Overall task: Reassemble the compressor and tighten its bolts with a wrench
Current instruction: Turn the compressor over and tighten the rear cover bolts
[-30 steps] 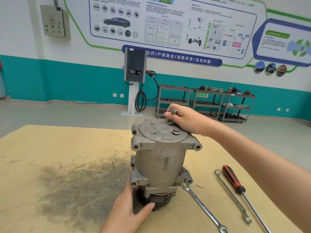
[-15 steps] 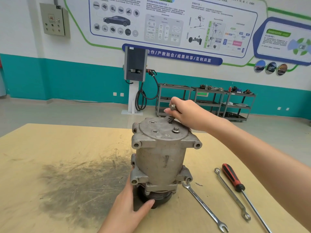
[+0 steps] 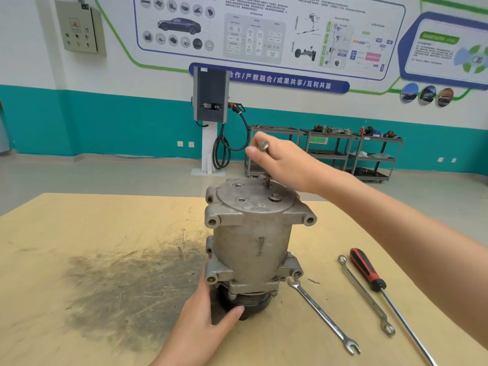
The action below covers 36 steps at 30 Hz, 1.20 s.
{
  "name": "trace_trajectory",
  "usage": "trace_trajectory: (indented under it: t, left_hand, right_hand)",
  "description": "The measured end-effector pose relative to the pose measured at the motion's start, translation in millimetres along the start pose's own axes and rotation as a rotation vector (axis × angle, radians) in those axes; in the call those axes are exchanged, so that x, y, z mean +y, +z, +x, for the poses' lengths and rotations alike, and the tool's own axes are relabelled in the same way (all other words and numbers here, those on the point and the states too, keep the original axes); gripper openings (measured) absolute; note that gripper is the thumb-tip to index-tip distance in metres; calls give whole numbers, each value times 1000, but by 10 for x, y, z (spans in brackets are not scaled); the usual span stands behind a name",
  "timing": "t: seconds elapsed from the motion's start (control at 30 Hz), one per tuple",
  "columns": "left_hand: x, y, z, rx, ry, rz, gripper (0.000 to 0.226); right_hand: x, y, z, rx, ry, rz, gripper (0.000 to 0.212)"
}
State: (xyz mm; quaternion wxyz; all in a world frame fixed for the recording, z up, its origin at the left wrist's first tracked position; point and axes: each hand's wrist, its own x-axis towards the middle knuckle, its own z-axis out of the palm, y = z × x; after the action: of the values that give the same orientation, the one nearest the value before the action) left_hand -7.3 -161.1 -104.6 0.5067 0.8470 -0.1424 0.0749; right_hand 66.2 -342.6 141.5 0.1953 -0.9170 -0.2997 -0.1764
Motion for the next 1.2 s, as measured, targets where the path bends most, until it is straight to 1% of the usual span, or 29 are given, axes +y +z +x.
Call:
trace_trajectory:
  t: [0.07,0.13,0.23,0.37,0.53,0.67,0.8,0.97,1.13,1.2]
  left_hand:
    - [0,1,3,-3,-5,-2,100]
    - [3,-3,1,-3,-3,2,100]
    - [18,-9,-7,0,13,11,97]
    - [31,-6,-9,2,24,-3,95]
    - [19,-4,9,-2,17,-17,96]
    - [32,-2,15,-5,24,-5,84]
    - [23,8,27,-13,10,13,87]
    - [-5,9,31,-24,7,22,97]
    - [23,3,27,-13,5,19,91]
    - [25,3,24,-9,2,19,90]
  right_hand:
    - [-60,-30,7,-14,31,129,22]
    - [-93,-28,39,-55,56,187,23]
    - [-110,1,79,-76,49,136,19]
    - [-117,28,79,-125,33,90,25]
    - [-143,84,147,-36,-14,33,22]
    - [-170,136,181,-15,-43,11,22]
    - [-187,133,195,-18,-85,-69,21]
    - [-154,118,170,-34,-105,-119,21]
    - [-150,131,171,-43,-138,-144,21]
    - [-161,138,195,-54,-147,-159,25]
